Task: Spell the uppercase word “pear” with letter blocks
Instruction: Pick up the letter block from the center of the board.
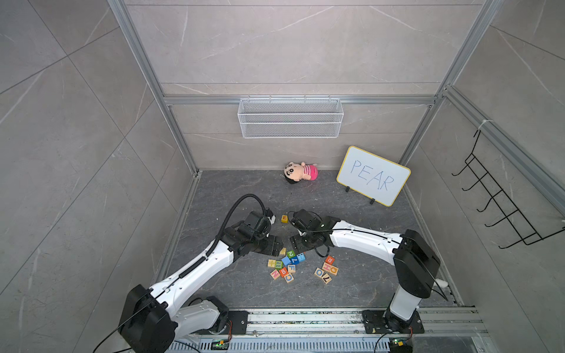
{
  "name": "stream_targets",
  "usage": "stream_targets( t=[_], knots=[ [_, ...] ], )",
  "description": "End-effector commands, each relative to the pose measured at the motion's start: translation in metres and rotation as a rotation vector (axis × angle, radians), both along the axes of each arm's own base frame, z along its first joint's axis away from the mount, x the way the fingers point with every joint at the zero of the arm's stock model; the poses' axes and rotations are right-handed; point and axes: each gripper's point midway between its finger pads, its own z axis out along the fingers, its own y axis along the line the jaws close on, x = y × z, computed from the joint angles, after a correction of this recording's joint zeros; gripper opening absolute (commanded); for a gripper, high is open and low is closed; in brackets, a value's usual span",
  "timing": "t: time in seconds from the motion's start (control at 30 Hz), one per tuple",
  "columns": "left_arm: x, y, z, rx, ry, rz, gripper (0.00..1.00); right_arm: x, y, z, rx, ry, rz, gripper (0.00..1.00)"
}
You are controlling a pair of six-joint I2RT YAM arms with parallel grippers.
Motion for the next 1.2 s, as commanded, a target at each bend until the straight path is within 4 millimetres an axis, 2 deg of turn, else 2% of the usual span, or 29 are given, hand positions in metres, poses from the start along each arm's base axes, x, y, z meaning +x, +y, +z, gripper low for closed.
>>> stream_targets(
  t=[0.0,0.1,0.2,0.47,0.77,0.9,1.17],
  knots=[
    [-0.017,-0.012,0.030,-0.139,-0.097,-0.122,0.84,0.000,-0.002,-0.009,-0.032,0.031,-0.070,0.74],
    [-0.027,-0.009,0.042,-0.207,-0.180,-0.148,0.86,0.004,0.000,-0.014,-0.038,0.029,-0.085,0.74],
    [-0.031,-0.006,0.046,-0.233,-0.238,-0.157,0.87,0.006,0.002,-0.023,-0.060,0.043,-0.087,0.74],
    [-0.030,-0.017,0.039,-0.237,-0.223,-0.204,0.87,0.011,-0.012,-0.034,-0.154,0.032,-0.116,0.68],
    [-0.025,-0.024,0.035,-0.234,-0.225,-0.226,0.87,0.015,-0.010,-0.047,-0.172,0.037,-0.117,0.63],
    [-0.023,-0.024,0.030,-0.216,-0.213,-0.216,0.87,0.016,-0.006,-0.051,-0.175,0.043,-0.102,0.56],
    [-0.022,-0.026,0.033,-0.223,-0.225,-0.216,0.87,0.020,-0.010,-0.058,-0.190,0.056,-0.102,0.44]
  ],
)
